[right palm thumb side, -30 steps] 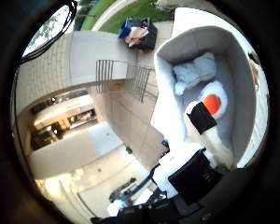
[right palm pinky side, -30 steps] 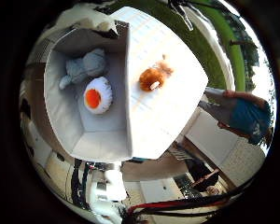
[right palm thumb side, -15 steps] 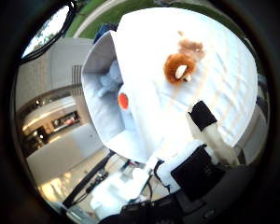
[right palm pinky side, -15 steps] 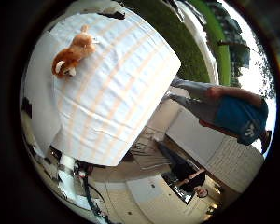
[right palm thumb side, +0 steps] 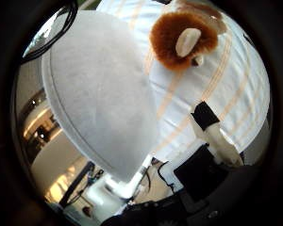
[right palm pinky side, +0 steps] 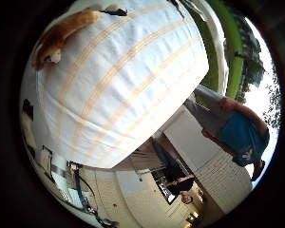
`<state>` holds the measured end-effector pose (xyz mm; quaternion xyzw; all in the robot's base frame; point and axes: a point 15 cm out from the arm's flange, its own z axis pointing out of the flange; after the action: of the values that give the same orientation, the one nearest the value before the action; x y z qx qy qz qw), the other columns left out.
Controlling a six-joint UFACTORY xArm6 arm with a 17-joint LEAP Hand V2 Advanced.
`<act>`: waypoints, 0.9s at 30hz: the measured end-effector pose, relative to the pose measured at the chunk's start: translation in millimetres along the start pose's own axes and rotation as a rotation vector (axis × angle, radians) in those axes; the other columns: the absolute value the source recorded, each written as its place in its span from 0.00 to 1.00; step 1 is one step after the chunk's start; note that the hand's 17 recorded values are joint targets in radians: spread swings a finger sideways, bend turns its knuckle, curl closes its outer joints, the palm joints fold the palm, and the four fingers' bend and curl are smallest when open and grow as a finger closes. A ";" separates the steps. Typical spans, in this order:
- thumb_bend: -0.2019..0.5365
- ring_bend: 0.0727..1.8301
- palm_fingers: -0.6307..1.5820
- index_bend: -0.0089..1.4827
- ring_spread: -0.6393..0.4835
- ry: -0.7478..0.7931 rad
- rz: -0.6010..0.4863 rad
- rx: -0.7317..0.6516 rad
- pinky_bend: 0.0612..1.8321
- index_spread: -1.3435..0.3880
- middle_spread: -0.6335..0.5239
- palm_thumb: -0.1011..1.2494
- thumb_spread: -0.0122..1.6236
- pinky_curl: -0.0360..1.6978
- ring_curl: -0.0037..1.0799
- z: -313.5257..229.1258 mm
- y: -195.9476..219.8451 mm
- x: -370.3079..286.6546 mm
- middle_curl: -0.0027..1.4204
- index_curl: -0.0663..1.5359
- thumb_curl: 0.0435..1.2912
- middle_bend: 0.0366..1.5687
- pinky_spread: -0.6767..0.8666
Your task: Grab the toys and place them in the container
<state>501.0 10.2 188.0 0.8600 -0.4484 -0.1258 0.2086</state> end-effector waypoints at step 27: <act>0.25 0.65 0.80 0.18 0.53 -0.155 0.123 0.424 0.56 0.39 0.31 0.77 0.64 0.27 0.67 -64.9 4.7 26.6 0.54 0.11 0.36 0.58 0.61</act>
<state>538.9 1.9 246.6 0.8434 -0.5310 -0.0814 -0.0044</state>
